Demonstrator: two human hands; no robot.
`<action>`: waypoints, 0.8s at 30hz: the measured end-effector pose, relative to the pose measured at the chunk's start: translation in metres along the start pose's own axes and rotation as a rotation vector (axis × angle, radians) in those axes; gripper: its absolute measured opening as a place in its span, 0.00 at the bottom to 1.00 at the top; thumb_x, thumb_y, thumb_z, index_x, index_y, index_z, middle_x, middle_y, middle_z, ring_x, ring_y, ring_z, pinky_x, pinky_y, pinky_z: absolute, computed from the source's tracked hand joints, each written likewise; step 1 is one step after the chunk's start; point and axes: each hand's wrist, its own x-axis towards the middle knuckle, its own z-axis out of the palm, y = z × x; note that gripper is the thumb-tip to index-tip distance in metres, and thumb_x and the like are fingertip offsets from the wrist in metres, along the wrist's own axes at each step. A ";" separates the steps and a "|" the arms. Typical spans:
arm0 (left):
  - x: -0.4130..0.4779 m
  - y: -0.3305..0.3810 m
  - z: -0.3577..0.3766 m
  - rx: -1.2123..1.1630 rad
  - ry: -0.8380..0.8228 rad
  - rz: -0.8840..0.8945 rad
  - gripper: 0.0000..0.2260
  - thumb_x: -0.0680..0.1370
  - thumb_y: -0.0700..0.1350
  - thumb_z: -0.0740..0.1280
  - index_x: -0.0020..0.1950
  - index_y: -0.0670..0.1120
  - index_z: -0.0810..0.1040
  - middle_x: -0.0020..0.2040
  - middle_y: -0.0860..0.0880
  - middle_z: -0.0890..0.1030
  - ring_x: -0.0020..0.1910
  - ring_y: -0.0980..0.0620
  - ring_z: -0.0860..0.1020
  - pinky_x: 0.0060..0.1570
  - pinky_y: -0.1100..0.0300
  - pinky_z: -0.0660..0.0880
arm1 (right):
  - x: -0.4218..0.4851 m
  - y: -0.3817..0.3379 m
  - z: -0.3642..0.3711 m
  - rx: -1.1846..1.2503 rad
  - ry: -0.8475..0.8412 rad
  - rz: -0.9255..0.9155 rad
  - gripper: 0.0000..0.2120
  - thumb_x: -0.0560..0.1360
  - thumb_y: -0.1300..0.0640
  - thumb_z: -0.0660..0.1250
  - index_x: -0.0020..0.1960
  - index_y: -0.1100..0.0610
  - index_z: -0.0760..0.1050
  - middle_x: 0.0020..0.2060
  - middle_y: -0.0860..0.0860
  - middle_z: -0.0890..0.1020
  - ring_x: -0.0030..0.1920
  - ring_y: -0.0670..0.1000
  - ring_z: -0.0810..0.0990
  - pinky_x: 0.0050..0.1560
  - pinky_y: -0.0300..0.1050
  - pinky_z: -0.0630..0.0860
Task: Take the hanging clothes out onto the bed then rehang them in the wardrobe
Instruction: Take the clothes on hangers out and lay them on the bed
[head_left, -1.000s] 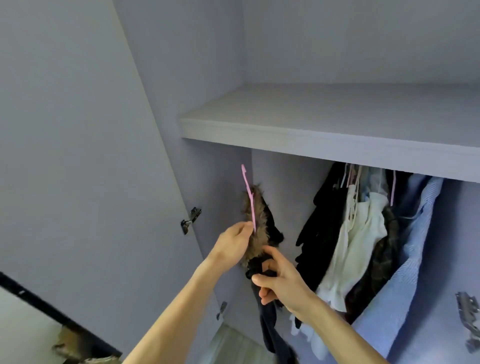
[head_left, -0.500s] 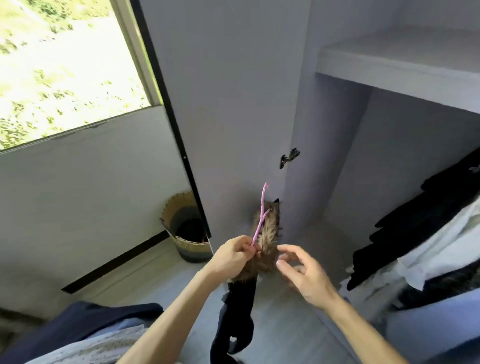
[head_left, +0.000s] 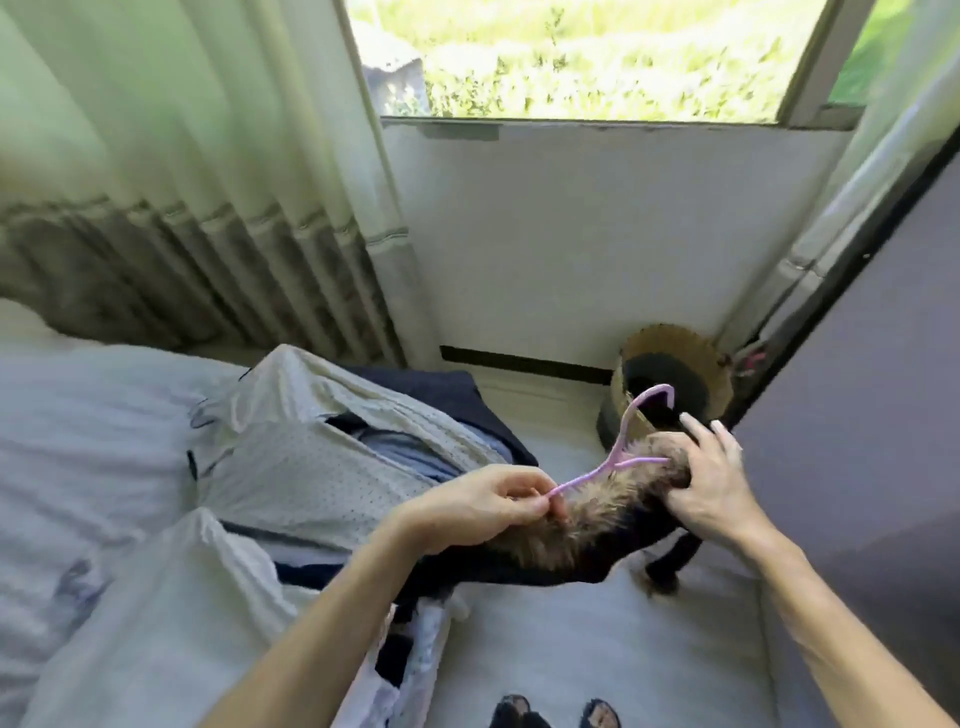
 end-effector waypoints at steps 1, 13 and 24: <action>-0.017 -0.009 -0.005 -0.052 0.053 -0.026 0.10 0.83 0.49 0.62 0.56 0.50 0.81 0.57 0.48 0.82 0.59 0.49 0.79 0.65 0.48 0.73 | 0.011 -0.011 0.009 -0.044 -0.014 -0.085 0.34 0.61 0.48 0.59 0.67 0.53 0.75 0.72 0.54 0.70 0.76 0.60 0.55 0.77 0.56 0.51; -0.201 -0.073 0.061 -0.516 0.810 -0.351 0.18 0.75 0.54 0.74 0.64 0.55 0.78 0.62 0.52 0.81 0.64 0.57 0.77 0.67 0.59 0.71 | 0.018 -0.153 0.067 -0.036 -0.154 -0.722 0.05 0.64 0.49 0.54 0.33 0.50 0.63 0.30 0.44 0.72 0.38 0.54 0.69 0.51 0.57 0.69; -0.269 -0.068 0.131 -0.383 1.439 -0.483 0.11 0.75 0.41 0.75 0.52 0.55 0.83 0.50 0.58 0.86 0.53 0.62 0.82 0.57 0.68 0.73 | -0.014 -0.245 0.092 -0.021 -0.291 -0.999 0.10 0.66 0.43 0.57 0.34 0.49 0.61 0.31 0.45 0.72 0.43 0.61 0.76 0.48 0.53 0.68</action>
